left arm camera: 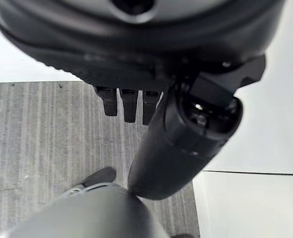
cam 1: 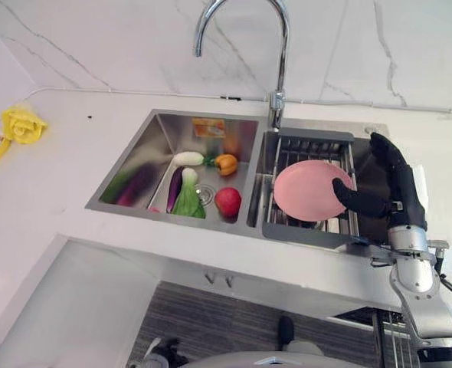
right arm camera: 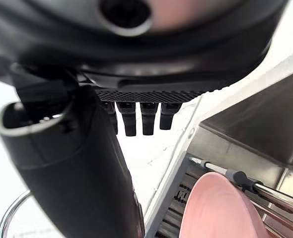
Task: Place the dishes in the dishwasher.
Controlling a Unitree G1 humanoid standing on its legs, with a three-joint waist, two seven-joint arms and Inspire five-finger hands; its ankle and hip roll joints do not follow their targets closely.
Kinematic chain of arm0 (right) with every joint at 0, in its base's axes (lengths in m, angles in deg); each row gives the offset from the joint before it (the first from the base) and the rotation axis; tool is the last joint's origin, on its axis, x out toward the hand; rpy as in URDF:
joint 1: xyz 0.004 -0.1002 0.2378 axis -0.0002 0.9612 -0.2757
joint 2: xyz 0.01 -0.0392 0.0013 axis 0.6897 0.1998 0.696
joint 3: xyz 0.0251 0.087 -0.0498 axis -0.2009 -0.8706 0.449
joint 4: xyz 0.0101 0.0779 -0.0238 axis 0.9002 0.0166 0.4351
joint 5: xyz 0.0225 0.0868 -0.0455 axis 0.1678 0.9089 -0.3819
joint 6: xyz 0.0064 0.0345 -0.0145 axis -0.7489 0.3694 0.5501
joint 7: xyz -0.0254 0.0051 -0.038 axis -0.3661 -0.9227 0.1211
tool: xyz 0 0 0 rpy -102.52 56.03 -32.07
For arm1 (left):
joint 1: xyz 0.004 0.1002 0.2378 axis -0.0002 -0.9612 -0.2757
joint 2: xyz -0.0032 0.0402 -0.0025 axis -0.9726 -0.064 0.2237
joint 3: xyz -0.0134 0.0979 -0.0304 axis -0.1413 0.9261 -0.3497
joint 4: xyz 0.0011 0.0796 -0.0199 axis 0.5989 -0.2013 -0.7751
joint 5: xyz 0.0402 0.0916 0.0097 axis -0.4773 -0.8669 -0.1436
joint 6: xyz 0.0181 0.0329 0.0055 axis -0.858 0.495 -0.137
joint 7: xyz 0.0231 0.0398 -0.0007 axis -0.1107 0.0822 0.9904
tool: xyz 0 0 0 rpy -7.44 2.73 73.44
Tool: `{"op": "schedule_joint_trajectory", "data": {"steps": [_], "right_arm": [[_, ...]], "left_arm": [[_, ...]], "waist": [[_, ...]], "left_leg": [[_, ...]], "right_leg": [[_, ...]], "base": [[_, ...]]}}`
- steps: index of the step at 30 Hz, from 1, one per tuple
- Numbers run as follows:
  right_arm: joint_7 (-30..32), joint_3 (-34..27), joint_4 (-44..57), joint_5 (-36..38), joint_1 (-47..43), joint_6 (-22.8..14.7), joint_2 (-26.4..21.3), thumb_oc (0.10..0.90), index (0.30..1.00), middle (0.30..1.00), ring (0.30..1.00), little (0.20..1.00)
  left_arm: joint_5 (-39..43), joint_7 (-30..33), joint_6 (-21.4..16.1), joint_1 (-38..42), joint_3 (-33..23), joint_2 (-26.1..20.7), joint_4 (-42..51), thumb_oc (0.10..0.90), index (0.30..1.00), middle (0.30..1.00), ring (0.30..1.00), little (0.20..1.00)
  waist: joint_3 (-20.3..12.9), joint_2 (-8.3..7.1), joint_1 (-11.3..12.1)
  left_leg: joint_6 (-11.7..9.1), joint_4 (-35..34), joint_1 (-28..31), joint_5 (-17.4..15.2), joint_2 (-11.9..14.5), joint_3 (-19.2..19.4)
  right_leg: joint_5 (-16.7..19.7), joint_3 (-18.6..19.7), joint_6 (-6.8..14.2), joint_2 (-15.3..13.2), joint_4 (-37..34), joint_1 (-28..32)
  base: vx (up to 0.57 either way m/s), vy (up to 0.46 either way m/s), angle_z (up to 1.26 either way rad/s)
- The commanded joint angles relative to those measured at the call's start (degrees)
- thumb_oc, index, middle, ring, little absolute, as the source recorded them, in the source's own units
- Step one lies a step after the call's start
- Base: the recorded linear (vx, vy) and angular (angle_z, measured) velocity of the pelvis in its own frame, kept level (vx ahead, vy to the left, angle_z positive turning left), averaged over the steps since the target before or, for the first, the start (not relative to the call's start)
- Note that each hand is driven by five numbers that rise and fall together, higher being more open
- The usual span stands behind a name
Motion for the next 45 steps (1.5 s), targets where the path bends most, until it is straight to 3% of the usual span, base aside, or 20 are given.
{"op": "schedule_joint_trajectory", "data": {"steps": [1,7,15,30,35,45], "right_arm": [[0.7,-5.9,4.1,-4.4,-4.1,-5.1,-2.7,0.8,0.9,0.9,0.9,0.9],[-0.9,-9.6,-0.4,-8.4,-5.2,-5.8,-10.7,0.8,0.9,0.9,0.9,0.9],[-3.0,-8.6,-4.8,-12.4,-5.3,-5.7,-15.5,0.8,0.9,0.9,0.9,0.9],[-5.9,-1.7,-8.0,-17.3,-5.6,-6.1,-16.8,0.8,0.9,0.9,0.9,0.9],[-3.9,0.4,-7.0,-24.7,-5.7,-6.2,-19.7,0.8,0.9,0.9,0.9,0.9],[-0.6,1.0,-7.7,-27.1,-5.7,-4.3,-20.5,0.8,0.9,0.9,0.9,0.9]], "left_arm": [[-3.3,-1.4,-0.7,1.4,1.1,-1.1,-4.7,0.8,0.9,0.9,0.9,0.9],[-5.5,-3.5,-1.4,1.5,1.4,-2.1,-6.0,0.8,0.9,0.9,0.9,0.9],[-5.4,-4.6,-1.9,1.9,1.5,-2.5,-6.0,0.8,0.9,0.9,0.9,0.9],[-5.6,-5.6,-2.3,2.0,2.0,-2.6,-6.4,0.8,0.9,0.9,0.9,0.9],[-6.0,-5.5,-2.5,2.1,2.1,-2.4,-6.5,0.8,0.9,0.9,0.9,0.9],[-5.5,-4.8,-2.2,2.1,2.0,-2.4,-6.6,0.8,0.9,0.9,0.9,0.9]], "waist": [[-2.7,-3.78,0.2],[-2.8,-4.25,0.3],[-2.9,-4.4,0.5],[-3.0,-4.04,0.6],[-3.0,-4.27,0.7],[-3.0,-4.55,0.8]], "left_leg": [[2.8,0.1,-0.1,-4.5,-3.1,0.6],[2.5,0.1,-1.0,-4.3,-2.9,-0.5],[2.2,0.1,-1.3,-4.2,-2.7,-1.0],[2.3,0.1,-1.1,-4.3,-2.8,-1.0],[2.2,0.1,-1.0,-4.4,-2.7,-0.8],[2.2,0.1,-0.7,-4.5,-2.6,-0.7]], "right_leg": [[-7.2,2.6,5.5,-3.0,0.8,4.4],[-7.6,2.4,5.3,-2.9,0.8,4.6],[-8.1,1.8,5.1,-2.8,0.8,5.2],[-8.3,2.0,5.1,-2.9,0.8,5.7],[-8.2,1.8,5.1,-2.9,0.8,5.9],[-8.3,1.9,5.2,-2.8,0.8,6.2]], "base": [[0.03,-0.029,0.23],[0.03,-0.023,0.17],[0.01,-0.005,0.03],[0.0,-0.002,-0.01],[0.0,0.0,0.0],[0.0,0.0,0.0]]}}
